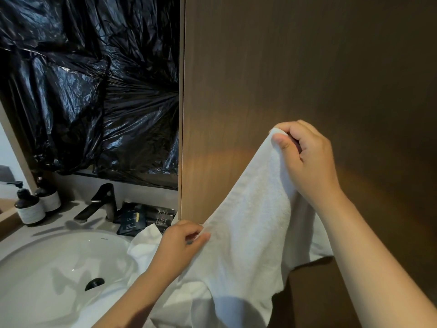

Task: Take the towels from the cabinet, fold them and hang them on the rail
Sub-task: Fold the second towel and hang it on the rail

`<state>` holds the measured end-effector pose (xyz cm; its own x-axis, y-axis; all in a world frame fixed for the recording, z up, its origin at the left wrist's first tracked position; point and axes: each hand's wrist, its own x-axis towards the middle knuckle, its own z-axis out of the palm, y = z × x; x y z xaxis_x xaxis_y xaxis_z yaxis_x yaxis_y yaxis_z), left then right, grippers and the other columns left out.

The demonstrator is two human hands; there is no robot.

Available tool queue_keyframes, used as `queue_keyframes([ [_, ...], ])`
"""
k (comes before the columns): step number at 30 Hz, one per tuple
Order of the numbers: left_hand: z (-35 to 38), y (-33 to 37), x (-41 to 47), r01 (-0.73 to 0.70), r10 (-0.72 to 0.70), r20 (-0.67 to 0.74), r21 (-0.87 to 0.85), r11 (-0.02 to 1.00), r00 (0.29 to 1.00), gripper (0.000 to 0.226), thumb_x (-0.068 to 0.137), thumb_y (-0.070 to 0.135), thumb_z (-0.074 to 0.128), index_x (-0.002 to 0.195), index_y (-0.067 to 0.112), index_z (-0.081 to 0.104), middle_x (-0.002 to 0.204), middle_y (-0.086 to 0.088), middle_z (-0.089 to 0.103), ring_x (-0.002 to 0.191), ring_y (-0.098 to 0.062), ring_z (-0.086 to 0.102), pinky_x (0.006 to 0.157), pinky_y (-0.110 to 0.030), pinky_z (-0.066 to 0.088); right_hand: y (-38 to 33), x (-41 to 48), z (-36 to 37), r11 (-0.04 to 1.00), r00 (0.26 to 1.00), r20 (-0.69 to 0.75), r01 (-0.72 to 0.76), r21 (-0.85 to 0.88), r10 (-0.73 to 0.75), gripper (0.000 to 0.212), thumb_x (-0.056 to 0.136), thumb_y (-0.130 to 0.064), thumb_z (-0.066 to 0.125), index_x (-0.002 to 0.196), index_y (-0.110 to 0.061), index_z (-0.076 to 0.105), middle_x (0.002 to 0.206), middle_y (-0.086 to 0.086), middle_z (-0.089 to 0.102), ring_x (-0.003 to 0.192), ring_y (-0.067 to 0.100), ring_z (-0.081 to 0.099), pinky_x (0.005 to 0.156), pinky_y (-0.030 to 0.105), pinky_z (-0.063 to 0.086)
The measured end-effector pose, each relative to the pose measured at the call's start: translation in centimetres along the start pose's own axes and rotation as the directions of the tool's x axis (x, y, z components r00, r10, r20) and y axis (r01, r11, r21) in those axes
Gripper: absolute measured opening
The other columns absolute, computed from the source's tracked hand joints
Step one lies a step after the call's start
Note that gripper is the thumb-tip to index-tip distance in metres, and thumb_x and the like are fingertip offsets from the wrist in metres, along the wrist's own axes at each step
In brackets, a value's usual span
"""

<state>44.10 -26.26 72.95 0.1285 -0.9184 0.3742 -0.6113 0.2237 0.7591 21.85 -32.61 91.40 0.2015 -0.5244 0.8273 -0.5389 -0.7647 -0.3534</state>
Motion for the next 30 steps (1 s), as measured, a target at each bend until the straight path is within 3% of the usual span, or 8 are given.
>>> queue_keyframes([
  [3,-0.1,-0.8,-0.5,0.069,-0.067,0.074,-0.031,0.997,0.995,0.005,0.08,0.019,0.078,0.076,0.023,0.079,0.077,0.009,0.071,0.078,-0.005,0.062,0.076,-0.027,0.051,0.2,0.2,-0.2,1.0,1.0,-0.014,-0.005,-0.014,0.005,0.014,0.099,-0.019,0.053,0.1,-0.014,0.067,0.097,-0.008,0.061,0.089,0.0,0.057,0.077,0.002,0.042],
  [6,-0.4,-1.2,-0.7,0.078,-0.075,0.07,-0.047,0.996,0.995,0.009,0.077,0.017,0.08,0.072,0.025,0.079,0.076,0.01,0.07,0.077,-0.004,0.062,0.072,-0.021,0.051,0.4,0.3,-0.4,1.0,1.0,-0.006,-0.009,-0.023,0.008,0.015,0.099,-0.02,0.053,0.101,-0.014,0.067,0.098,-0.008,0.061,0.089,-0.001,0.056,0.077,0.002,0.042],
  [9,-1.8,-1.5,0.2,0.056,-0.052,-0.053,0.08,0.995,0.997,0.013,0.082,0.017,0.075,0.075,0.027,0.072,0.08,0.009,0.064,0.073,-0.005,0.058,0.067,-0.013,0.043,0.8,0.4,-0.6,0.999,0.999,-0.029,-0.031,-0.024,0.03,0.015,0.099,-0.021,0.053,0.102,-0.015,0.066,0.099,-0.007,0.061,0.089,-0.001,0.056,0.077,0.0,0.041],
  [14,-6.4,0.4,4.1,-0.013,0.083,-0.271,0.252,0.968,0.959,0.006,0.092,0.02,0.062,0.088,0.021,0.066,0.084,0.009,0.056,0.075,-0.002,0.05,0.065,-0.013,0.034,1.8,1.3,-1.5,0.995,0.988,-0.123,-0.097,-0.005,0.096,0.012,0.1,-0.025,0.051,0.102,-0.022,0.062,0.1,-0.009,0.06,0.089,-0.004,0.055,0.074,0.0,0.041],
  [19,-11.8,3.8,8.0,-0.124,0.217,-0.385,0.25,0.96,0.897,0.01,0.088,0.023,0.067,0.094,0.03,0.071,0.086,0.022,0.062,0.08,0.008,0.056,0.069,-0.011,0.036,2.8,2.5,-2.5,0.986,0.949,-0.274,-0.166,-0.002,0.159,0.018,0.102,-0.03,0.046,0.105,-0.021,0.062,0.1,-0.007,0.061,0.086,-0.002,0.054,0.071,0.001,0.039],
  [23,-12.7,4.7,8.4,-0.121,0.172,-0.287,0.188,0.975,0.942,0.023,0.083,0.027,0.073,0.077,0.048,0.065,0.072,0.034,0.064,0.079,0.013,0.059,0.062,-0.004,0.038,4.2,1.8,-1.8,0.967,0.922,-0.295,-0.254,0.026,0.25,0.025,0.102,-0.029,0.045,0.109,-0.012,0.063,0.105,0.002,0.063,0.097,0.012,0.055,0.077,0.016,0.044],
  [26,-12.3,3.6,8.0,-0.087,0.121,-0.182,0.186,0.979,0.976,0.021,0.081,0.031,0.075,0.07,0.046,0.066,0.07,0.026,0.067,0.073,0.006,0.062,0.058,-0.004,0.04,5.7,0.3,-0.9,0.952,0.917,-0.263,-0.307,0.012,0.3,0.025,0.102,-0.022,0.046,0.108,-0.004,0.064,0.106,0.011,0.064,0.099,0.023,0.056,0.087,0.037,0.046],
  [30,-12.8,3.0,8.1,-0.143,0.155,-0.076,0.152,0.978,0.985,0.014,0.078,0.033,0.076,0.069,0.041,0.071,0.07,0.019,0.069,0.065,0.002,0.063,0.056,-0.006,0.044,7.8,-1.0,-0.6,0.931,0.895,-0.273,-0.366,0.004,0.353,0.025,0.101,-0.019,0.047,0.105,0.0,0.064,0.104,0.015,0.064,0.099,0.028,0.056,0.089,0.042,0.045],
])
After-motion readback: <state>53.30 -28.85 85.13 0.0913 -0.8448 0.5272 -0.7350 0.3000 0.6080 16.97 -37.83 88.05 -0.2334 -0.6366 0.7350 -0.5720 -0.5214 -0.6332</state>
